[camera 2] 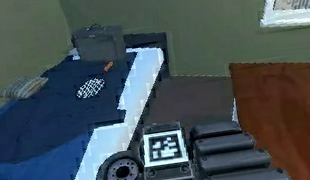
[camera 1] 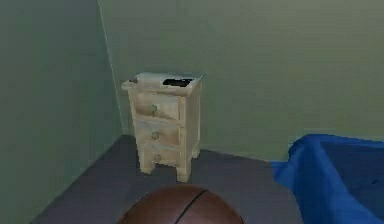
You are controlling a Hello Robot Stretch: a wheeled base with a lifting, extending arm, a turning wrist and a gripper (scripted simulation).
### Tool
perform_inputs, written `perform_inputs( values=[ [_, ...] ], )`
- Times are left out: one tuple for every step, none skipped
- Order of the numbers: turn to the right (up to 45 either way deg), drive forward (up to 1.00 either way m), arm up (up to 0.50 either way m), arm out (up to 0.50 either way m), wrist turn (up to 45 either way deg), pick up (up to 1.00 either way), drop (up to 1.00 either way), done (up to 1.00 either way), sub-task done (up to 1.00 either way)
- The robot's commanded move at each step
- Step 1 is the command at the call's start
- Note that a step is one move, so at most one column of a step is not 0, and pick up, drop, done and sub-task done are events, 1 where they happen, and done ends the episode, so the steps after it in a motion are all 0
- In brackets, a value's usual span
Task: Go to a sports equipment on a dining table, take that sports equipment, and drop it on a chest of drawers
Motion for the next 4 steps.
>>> perform_inputs(
  values=[
    [-36.0, 0.00, 0.00, 0.00, 0.0, 0.00, 0.00, 0.00, 0.00],
    [0.0, 1.00, 0.00, 0.00, 0.0, 0.00, 0.00, 0.00, 0.00],
    [0.0, 0.15, 0.00, 0.00, 0.0, 0.00, 0.00, 0.00, 0.00],
    [-45.0, 0.00, 0.00, 0.00, 0.0, 0.00, 0.00, 0.00, 0.00]
  ],
)
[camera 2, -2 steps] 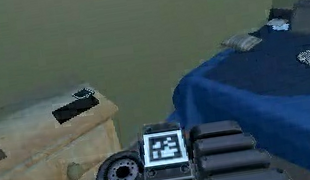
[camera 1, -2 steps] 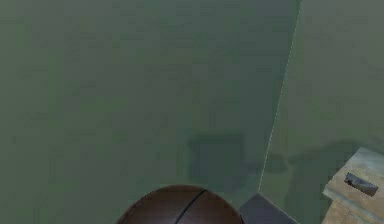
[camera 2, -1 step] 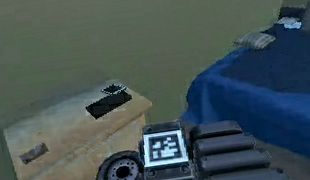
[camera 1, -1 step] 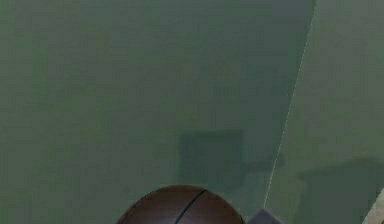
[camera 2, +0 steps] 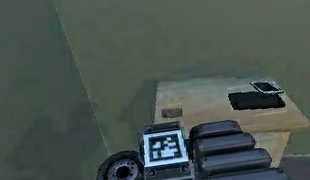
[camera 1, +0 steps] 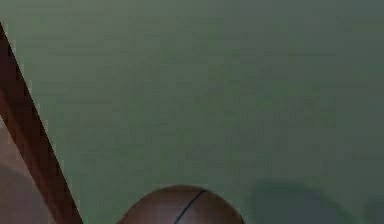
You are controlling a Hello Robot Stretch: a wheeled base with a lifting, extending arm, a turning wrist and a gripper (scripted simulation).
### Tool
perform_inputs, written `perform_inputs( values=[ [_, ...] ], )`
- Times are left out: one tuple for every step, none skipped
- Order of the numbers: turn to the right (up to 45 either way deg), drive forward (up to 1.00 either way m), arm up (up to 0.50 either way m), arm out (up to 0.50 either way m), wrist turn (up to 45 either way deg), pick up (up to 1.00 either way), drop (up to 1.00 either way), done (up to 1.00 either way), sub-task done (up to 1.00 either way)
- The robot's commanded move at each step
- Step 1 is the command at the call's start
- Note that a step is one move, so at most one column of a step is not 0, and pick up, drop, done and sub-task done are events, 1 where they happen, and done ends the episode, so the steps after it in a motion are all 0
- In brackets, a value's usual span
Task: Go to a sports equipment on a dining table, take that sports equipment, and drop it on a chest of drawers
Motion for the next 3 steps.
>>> perform_inputs(
  values=[
    [-45.0, 0.00, 0.00, 0.00, 0.0, 0.00, 0.00, 0.00, 0.00],
    [-45.0, 0.00, 0.00, 0.00, 0.0, 0.00, 0.00, 0.00, 0.00],
    [-9.0, 0.00, 0.00, 0.00, 0.0, 0.00, 0.00, 0.00, 0.00]
  ],
)
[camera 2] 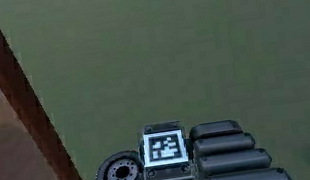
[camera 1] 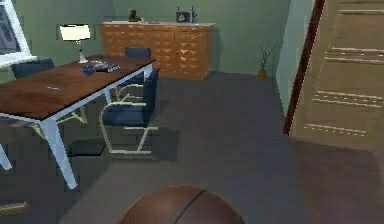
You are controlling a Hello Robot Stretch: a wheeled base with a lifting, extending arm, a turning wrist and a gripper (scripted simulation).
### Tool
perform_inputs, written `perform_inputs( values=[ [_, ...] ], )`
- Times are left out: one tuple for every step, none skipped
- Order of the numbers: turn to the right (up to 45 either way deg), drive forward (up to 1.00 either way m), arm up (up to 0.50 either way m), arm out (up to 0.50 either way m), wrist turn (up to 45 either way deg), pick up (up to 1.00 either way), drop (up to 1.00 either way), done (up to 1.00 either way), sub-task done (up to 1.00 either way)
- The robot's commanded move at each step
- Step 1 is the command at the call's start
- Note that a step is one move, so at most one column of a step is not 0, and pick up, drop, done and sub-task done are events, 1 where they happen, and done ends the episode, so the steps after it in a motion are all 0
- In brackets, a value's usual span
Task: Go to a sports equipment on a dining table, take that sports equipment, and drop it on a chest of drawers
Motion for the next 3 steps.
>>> perform_inputs(
  values=[
    [45.0, 0.00, 0.00, 0.00, 0.0, 0.00, 0.00, 0.00, 0.00],
    [45.0, 0.00, 0.00, 0.00, 0.0, 0.00, 0.00, 0.00, 0.00],
    [42.0, 0.00, 0.00, 0.00, 0.0, 0.00, 0.00, 0.00, 0.00]
  ],
)
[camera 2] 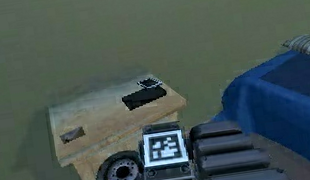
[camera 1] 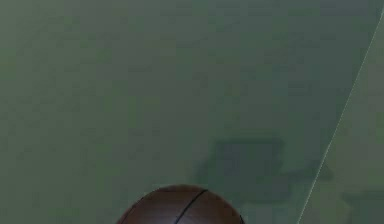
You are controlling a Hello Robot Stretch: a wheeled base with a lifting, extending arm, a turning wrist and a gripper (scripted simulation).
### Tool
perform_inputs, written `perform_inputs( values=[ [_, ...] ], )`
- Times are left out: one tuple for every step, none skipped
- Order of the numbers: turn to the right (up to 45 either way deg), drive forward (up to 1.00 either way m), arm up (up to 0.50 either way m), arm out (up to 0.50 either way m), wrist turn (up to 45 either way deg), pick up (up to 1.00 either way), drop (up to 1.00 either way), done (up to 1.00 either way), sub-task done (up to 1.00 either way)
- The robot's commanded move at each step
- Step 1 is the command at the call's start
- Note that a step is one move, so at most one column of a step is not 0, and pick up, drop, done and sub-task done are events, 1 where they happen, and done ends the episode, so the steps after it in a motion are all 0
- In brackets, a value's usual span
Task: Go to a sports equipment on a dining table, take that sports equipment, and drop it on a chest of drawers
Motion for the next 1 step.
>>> perform_inputs(
  values=[
    [0.0, 0.00, 0.00, 0.48, 0.0, 0.00, 0.00, 0.00, 0.00]
  ],
)
